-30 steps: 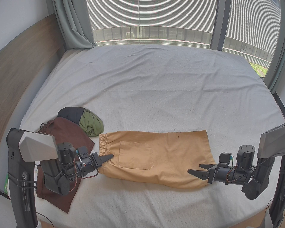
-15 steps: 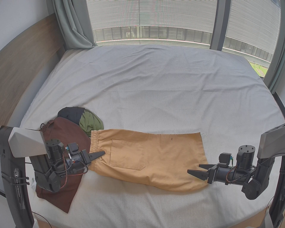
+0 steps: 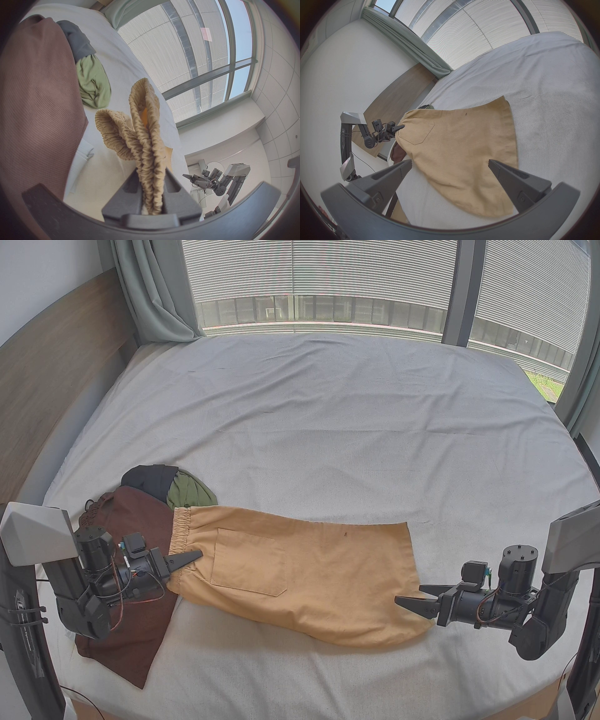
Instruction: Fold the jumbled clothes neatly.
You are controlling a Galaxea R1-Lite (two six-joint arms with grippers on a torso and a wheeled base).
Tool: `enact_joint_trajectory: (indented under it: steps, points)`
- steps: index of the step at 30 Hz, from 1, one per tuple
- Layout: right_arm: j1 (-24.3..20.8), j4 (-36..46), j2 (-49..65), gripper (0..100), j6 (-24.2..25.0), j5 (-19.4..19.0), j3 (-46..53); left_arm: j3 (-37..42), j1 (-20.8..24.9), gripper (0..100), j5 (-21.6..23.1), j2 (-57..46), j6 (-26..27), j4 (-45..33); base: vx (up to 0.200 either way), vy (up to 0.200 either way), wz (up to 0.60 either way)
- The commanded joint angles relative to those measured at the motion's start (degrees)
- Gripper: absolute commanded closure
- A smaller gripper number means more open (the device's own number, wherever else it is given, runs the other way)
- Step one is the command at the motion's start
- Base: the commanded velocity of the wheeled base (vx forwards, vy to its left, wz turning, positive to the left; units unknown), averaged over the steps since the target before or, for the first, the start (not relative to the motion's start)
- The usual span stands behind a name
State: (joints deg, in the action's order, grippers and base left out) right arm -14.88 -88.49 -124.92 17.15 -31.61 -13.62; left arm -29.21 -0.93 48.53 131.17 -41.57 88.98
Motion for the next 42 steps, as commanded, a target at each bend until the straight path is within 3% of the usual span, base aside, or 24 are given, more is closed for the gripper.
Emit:
enact_joint_trajectory:
  steps: [1,11,26,42]
  points:
    - [-0.1,0.0,0.0,0,0.0,0.0,-0.1,0.3,-1.3,100,1.2,-0.9,-0.1,0.1,0.0,0.0,0.0]
    - [-0.5,0.0,0.0,0,-0.1,0.0,0.0,1.1,-1.2,100,2.4,-1.2,0.0,0.1,0.0,0.0,0.0]
    - [-1.4,0.0,-0.2,0,-1.2,0.0,0.3,-0.7,4.2,100,1.2,-1.8,0.0,0.1,0.0,0.0,0.0]
    - [-1.6,0.0,-0.3,0,-1.2,0.0,0.2,-2.8,10.5,100,-4.5,-1.4,-0.4,0.0,0.0,0.0,0.0]
